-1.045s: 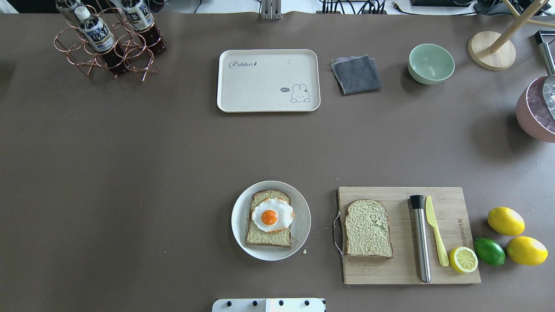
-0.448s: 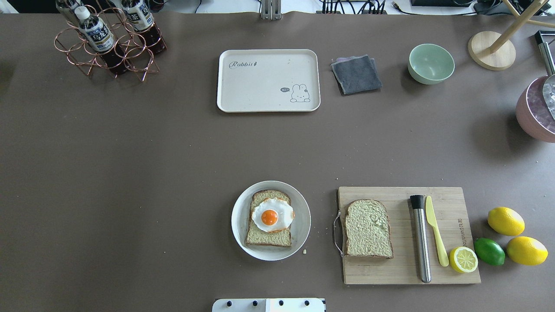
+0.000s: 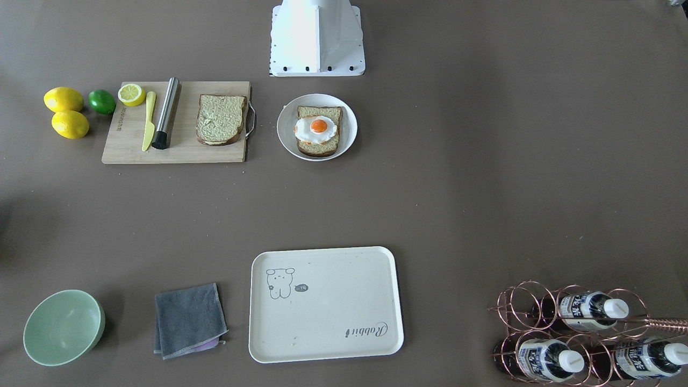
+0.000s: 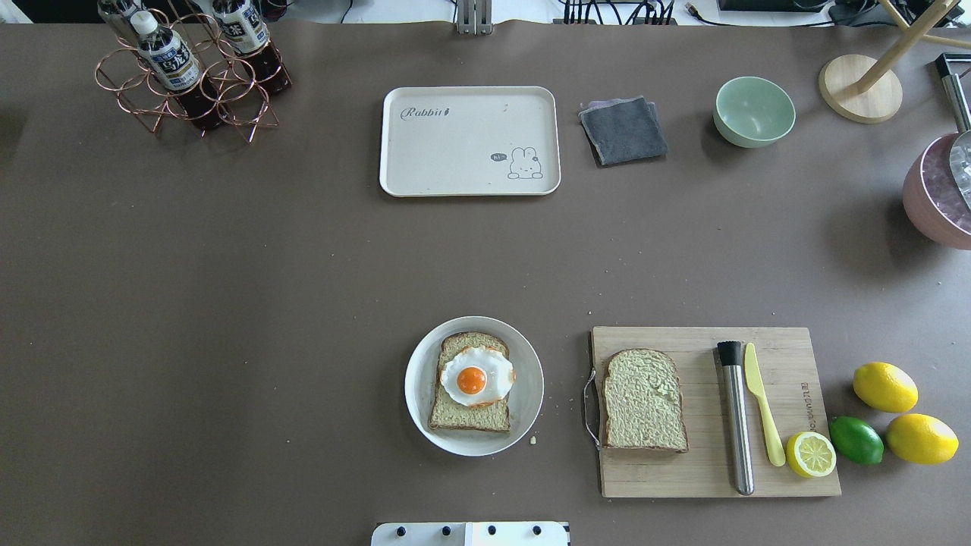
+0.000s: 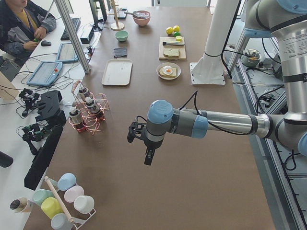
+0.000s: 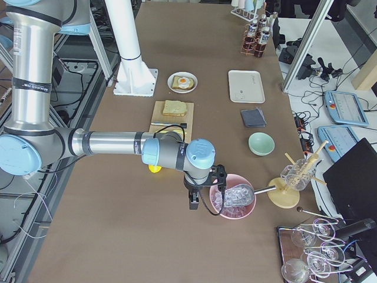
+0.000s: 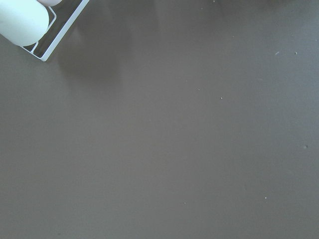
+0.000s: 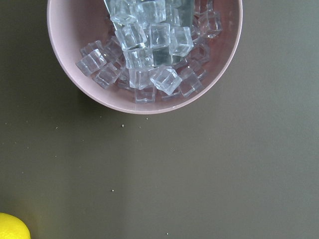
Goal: Make sandwich and place on tray
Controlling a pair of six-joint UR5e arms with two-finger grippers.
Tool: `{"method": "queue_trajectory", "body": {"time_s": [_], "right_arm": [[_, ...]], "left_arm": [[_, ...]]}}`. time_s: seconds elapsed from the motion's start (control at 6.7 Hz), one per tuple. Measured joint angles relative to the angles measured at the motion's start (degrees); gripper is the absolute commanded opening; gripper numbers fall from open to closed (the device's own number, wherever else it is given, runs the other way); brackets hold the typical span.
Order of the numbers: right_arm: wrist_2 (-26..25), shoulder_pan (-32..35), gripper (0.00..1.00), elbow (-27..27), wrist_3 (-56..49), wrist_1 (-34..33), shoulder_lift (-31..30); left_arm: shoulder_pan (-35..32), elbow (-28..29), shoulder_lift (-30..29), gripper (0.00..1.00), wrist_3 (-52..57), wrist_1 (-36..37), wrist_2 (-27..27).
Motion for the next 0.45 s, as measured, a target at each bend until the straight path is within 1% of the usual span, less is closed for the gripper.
{"method": "queue_trajectory", "body": {"time_s": [0.45], "right_arm": [[0.7,-0.05,1.0,1.31,-0.55,0.6,0.03]], "left_arm": [[0.04,0.44,0.47,0.97,-0.31,0.12,-2.23]]}}
